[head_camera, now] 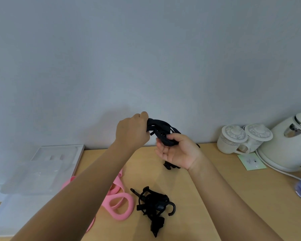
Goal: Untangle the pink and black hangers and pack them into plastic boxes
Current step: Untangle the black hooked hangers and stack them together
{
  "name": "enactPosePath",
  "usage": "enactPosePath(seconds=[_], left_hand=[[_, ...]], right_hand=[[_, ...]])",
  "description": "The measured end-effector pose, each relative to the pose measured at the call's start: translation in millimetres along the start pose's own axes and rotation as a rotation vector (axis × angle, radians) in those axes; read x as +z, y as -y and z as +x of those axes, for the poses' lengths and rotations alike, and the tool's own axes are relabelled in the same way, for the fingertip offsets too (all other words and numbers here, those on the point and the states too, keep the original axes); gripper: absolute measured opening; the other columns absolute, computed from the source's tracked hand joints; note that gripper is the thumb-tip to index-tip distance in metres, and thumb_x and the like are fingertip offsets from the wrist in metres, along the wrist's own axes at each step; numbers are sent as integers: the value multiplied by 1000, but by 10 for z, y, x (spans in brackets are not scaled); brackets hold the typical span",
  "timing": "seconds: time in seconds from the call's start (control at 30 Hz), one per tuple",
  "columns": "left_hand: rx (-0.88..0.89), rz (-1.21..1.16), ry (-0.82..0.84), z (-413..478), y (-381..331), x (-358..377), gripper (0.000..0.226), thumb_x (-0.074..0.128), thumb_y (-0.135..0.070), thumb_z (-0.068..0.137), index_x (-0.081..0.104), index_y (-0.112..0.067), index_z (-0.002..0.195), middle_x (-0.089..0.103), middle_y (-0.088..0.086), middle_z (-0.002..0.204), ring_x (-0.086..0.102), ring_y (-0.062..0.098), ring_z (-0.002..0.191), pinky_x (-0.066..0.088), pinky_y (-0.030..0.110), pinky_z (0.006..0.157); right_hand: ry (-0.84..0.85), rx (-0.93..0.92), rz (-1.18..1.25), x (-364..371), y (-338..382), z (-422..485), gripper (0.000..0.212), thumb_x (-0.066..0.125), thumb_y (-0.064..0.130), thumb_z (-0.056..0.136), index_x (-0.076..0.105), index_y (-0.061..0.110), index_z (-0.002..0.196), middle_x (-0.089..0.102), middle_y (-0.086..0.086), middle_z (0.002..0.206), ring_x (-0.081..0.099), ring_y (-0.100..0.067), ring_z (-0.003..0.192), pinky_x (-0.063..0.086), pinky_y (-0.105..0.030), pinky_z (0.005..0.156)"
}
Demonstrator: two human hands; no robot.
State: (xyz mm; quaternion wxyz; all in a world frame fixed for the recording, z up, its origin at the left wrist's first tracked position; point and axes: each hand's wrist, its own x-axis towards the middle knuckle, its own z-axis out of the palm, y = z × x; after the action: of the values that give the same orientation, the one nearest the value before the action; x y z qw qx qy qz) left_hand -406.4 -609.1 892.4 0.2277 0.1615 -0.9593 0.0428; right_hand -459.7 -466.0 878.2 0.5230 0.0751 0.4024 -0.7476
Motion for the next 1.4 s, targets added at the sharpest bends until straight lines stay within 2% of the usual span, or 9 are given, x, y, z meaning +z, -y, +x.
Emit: enactPosePath(seconds=[0.13,0.4,0.53,0.67,0.83,0.97,1.1,1.23,1.4], left_hand=[[-44,50,154,-77,1,39,14,50,-18,85,44,-13,97,43,0,78,42,26,63,20,26,48],[-95,24,225,-106,20,169,17,47,-18,86,30,-16,90,29,-4,62,44,25,62,20,26,45],[-224,-121,264,-135,-43,227,17,48,-17,85,32,-14,91,35,-4,63,45,26,65,31,28,55],[-248,-184,269,-169,-125,174,13,49,-20,85,41,-16,94,46,0,76,46,25,69,34,29,61],[-209,-151,281,-213,-143,172,13,48,-21,87,36,-16,87,40,-3,67,45,24,67,31,28,59],[-288,-279,307,-126,-127,150,9,48,-18,87,41,-13,82,45,-1,67,45,26,69,32,28,60],[-452,-493,320,15,-131,92,24,46,-8,83,35,-12,62,44,1,60,43,24,61,29,27,48],[-464,-652,350,94,-202,-23,30,43,3,79,32,-12,56,40,2,48,35,18,46,25,26,45],[-534,-911,452,64,-286,-134,29,43,4,79,36,-11,54,36,-3,32,30,13,33,22,19,41]], right_hand=[[-103,-267,-70,2,11,44,14,45,-1,92,58,5,92,60,-8,82,58,-17,73,51,-31,63],[-436,-446,-552,92,17,-34,9,46,1,87,53,6,90,50,-4,75,44,-13,49,49,-26,53],[-564,-812,-848,207,96,-132,10,50,3,83,53,12,84,54,3,75,50,-11,62,45,-26,59],[-683,-936,-989,154,305,-161,22,48,0,81,56,14,96,51,8,74,48,-11,62,38,-27,61],[-787,-944,-1182,12,431,-193,28,50,4,85,57,13,111,56,1,92,55,-20,83,45,-33,72],[-685,-802,-1212,-5,347,-195,23,44,1,82,60,14,89,53,3,78,49,-17,70,37,-25,62],[-408,-355,-762,91,95,-273,23,37,4,90,54,5,75,44,-5,52,38,-14,36,36,-19,38],[-118,-35,-407,113,-168,-294,25,35,7,93,59,6,84,43,0,45,35,-10,37,37,-17,37],[-180,-252,-487,48,-264,-181,19,40,5,93,57,14,96,59,-4,65,50,-14,50,49,-27,52]])
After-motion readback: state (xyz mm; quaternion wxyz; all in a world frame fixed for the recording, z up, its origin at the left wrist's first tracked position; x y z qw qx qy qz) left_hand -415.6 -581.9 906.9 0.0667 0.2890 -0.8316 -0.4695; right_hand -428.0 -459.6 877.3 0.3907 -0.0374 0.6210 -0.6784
